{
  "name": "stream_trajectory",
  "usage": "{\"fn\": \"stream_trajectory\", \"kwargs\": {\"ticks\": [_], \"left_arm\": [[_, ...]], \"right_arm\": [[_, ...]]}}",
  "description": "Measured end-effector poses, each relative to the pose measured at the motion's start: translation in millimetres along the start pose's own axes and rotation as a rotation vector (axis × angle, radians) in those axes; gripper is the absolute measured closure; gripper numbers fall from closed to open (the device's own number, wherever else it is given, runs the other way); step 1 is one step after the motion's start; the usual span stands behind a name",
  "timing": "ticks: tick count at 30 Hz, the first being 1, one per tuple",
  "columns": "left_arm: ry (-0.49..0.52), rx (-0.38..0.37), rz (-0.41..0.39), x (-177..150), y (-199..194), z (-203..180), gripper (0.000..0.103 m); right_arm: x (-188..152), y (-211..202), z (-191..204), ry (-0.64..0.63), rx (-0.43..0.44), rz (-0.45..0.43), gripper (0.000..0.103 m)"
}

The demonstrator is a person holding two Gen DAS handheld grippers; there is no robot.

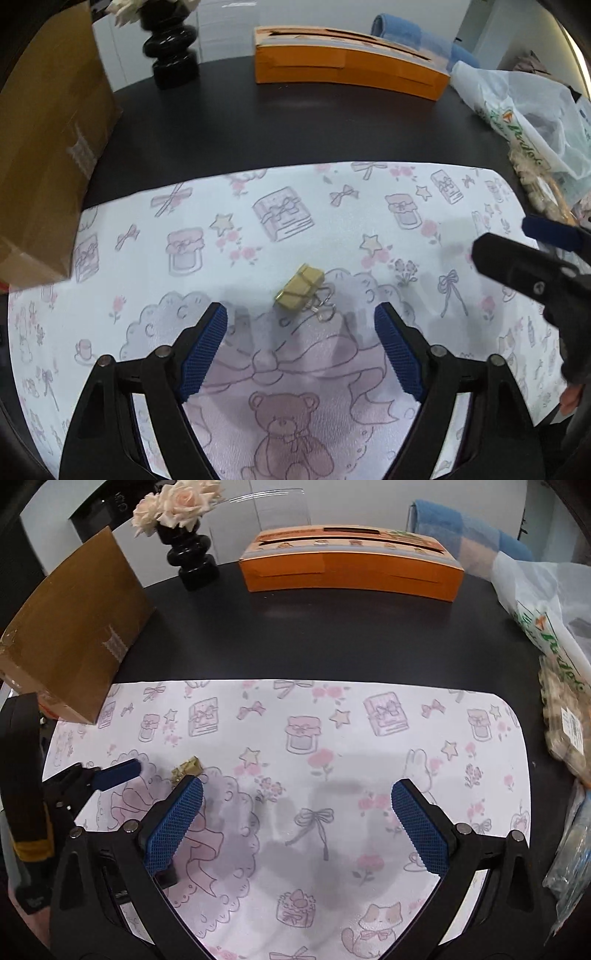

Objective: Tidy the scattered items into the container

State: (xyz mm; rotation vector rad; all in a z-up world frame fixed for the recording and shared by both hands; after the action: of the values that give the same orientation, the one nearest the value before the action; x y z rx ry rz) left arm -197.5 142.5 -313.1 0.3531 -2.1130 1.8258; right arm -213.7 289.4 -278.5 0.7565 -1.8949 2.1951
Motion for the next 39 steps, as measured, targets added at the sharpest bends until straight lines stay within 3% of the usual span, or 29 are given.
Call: {"fn": "stream_trajectory", "kwargs": {"ticks": [6, 10, 18, 39], "left_arm": [[0.081, 0.011, 0.008, 4, 11, -13, 0.063], [0.101, 0.006, 0.011, 1, 11, -15, 0.078], [0.126, -0.011, 0.021, -2, 9, -22, 0.097], [0.099, -0.069, 0.015, -10, -18, -19, 0.103]], "right_arm": [[5, -2, -1, -0.002, -0.01, -0.015, 0.0], [9, -5, -7, 0.023, 0.0, -0.024, 0.0], [9, -5, -6, 0.024, 0.006, -0.026, 0.0], [4, -20, -6, 0.041, 0.007, -0.055, 0.0]]}}
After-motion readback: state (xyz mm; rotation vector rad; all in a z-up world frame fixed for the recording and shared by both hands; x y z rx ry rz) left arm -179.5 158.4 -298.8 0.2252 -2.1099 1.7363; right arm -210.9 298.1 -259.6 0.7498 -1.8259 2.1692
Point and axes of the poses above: each gripper's, at about its wrist camera, not at the fingertips, and y roughly the way its jaws point, z to its left, x to its top, the point moved 5 cm from there along y, roughly the way its jaws point, and after that the axes turned 6 degrees about -y, right-handed, at the moved point
